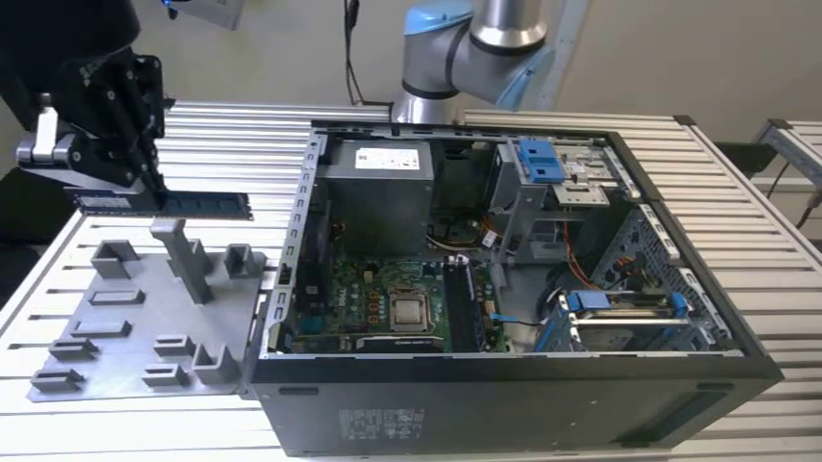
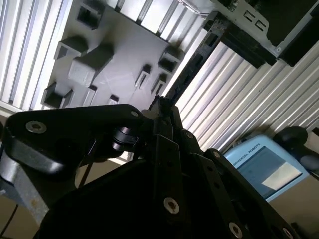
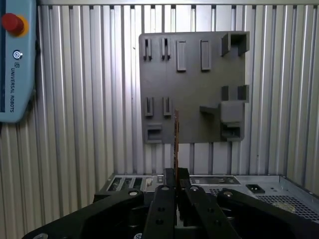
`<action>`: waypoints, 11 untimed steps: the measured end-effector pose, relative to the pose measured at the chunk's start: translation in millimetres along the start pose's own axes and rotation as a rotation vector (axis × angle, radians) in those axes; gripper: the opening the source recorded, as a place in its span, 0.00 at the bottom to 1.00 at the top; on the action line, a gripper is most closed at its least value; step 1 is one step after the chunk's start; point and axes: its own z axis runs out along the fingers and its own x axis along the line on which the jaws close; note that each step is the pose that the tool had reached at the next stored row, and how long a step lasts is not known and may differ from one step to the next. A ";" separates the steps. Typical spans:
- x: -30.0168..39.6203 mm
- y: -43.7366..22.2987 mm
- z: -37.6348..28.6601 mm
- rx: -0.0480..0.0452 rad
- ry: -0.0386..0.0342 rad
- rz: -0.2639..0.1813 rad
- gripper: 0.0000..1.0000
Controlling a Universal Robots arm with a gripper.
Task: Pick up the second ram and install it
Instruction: 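Pick up the second ram and move it above second insertion slot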
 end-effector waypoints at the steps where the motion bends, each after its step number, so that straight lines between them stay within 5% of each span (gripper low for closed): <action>1: -0.1 -4.0 0.0 -0.0001 0.0000 0.000 0.14; 11: -0.9 -45.3 -0.2 -0.0010 0.0000 0.000 0.14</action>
